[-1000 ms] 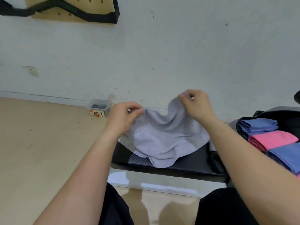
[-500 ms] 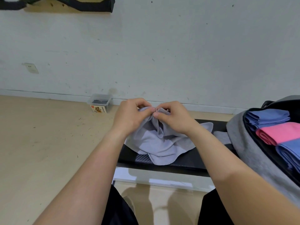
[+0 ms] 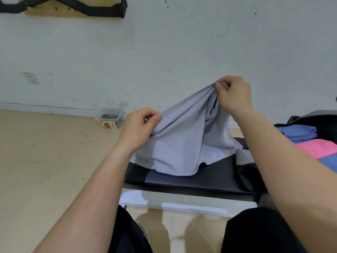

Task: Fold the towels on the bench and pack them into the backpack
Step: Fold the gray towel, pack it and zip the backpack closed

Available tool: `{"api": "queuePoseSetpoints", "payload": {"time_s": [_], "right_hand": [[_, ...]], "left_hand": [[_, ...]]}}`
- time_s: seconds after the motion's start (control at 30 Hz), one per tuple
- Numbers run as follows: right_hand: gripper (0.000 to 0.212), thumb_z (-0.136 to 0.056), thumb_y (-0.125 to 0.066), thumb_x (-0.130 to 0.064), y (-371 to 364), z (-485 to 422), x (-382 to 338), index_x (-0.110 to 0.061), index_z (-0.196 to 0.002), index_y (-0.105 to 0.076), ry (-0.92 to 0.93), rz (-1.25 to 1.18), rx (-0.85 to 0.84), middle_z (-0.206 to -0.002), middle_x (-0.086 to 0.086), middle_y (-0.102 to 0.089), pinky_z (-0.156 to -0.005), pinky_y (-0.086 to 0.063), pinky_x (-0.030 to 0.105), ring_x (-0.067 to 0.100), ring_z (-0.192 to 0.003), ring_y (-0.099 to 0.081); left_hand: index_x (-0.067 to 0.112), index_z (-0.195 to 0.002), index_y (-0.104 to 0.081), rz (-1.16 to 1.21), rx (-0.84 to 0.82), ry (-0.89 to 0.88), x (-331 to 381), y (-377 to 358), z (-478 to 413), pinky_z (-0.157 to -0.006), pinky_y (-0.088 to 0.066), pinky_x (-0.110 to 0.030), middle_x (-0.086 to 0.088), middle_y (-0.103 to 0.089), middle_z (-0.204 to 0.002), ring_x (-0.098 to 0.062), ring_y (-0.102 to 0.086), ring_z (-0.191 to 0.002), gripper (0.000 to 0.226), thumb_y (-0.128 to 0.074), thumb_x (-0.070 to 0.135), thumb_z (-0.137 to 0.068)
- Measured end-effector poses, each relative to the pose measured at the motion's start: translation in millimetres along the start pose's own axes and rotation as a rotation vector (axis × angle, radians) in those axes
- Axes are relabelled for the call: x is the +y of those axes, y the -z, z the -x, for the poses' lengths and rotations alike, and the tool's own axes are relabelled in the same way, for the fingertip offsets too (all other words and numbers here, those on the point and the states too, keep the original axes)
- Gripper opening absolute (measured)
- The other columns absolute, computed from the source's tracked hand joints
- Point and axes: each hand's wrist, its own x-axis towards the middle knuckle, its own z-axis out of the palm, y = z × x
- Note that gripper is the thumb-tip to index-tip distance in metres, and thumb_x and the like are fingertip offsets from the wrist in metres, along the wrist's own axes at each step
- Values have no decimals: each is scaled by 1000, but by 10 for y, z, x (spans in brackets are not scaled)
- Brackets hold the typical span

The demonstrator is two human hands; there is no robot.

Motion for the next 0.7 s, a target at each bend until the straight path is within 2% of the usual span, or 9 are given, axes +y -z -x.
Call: {"api": "queuePoseSetpoints", "payload": {"time_s": [0.07, 0.1, 0.2, 0.3, 0.37, 0.43, 0.5, 0.57, 0.7], "right_hand": [[19, -93, -58, -18, 60, -66, 56, -11, -97, -75, -57, 45, 22, -100, 9, -74, -78, -42, 24, 26, -99, -65], [18, -92, -59, -18, 60, -64, 90, -12, -97, -75, -85, 95, -20, -101, 10, -74, -77, -41, 24, 27, -99, -65], [21, -88, -67, -21, -11, 108, 98, -15, -107, -74, -95, 228, -306, -97, 6, -70, -79, -39, 22, 21, -95, -63], [33, -85, -72, -24, -149, 404, -134, -24, -118, -69, 92, 134, -524, -88, -3, -63, -82, -38, 20, 14, -93, -58], [37, -86, -71, -24, -318, 568, -289, -26, -123, -67, 211, 76, -635, -97, -3, -67, -85, -40, 21, 11, -98, -58], [31, -87, -67, -24, -492, 667, -363, -25, -119, -70, 260, 67, -703, -108, -4, -69, -87, -42, 23, 10, -103, -59], [18, -86, -65, -23, -601, 702, -363, -25, -101, -74, 266, 79, -711, -99, -3, -72, -82, -46, 28, 15, -97, -63], [4, -85, -67, -26, -620, 675, -325, -27, -87, -71, 240, 91, -654, -88, -1, -69, -78, -48, 32, 19, -90, -62], [6, -83, -71, -25, -522, 493, -166, -28, -80, -68, 106, 101, -475, -85, 0, -68, -75, -47, 31, 20, -88, -61]], "left_hand": [[36, -77, -67, -27, 26, -7, -46, 68, 3, -65, -41, -18, 9, -69, -77, 1, -54, -66, 19, -65, 26, -93], [34, -78, -68, -33, 35, -5, -64, 93, 11, -65, -41, -16, 10, -69, -77, 2, -54, -66, 17, -65, 25, -93], [31, -81, -71, -21, 15, -16, -86, 123, 36, -67, -39, -12, 17, -69, -74, 6, -56, -68, 15, -67, 21, -92], [36, -80, -73, -20, -41, -12, -57, 65, 57, -72, -42, -13, 28, -70, -76, 9, -61, -76, 15, -71, 24, -90], [38, -79, -74, -14, -70, -17, -22, 7, 75, -75, -44, -14, 27, -72, -80, 8, -64, -83, 16, -72, 25, -88], [39, -80, -75, 0, -100, -36, 13, -32, 98, -77, -47, -15, 25, -73, -82, 6, -66, -87, 17, -73, 24, -88], [37, -82, -76, -4, -111, -43, 30, -39, 109, -77, -48, -18, 21, -74, -82, 5, -66, -85, 12, -73, 26, -87], [36, -80, -76, -32, -98, -28, 7, -13, 98, -73, -47, -20, 18, -73, -79, 3, -64, -80, 8, -74, 31, -86], [29, -82, -74, -110, -64, 29, -110, 100, 73, -78, -49, -29, 14, -73, -83, -5, -65, -83, 7, -72, 32, -88]]}}
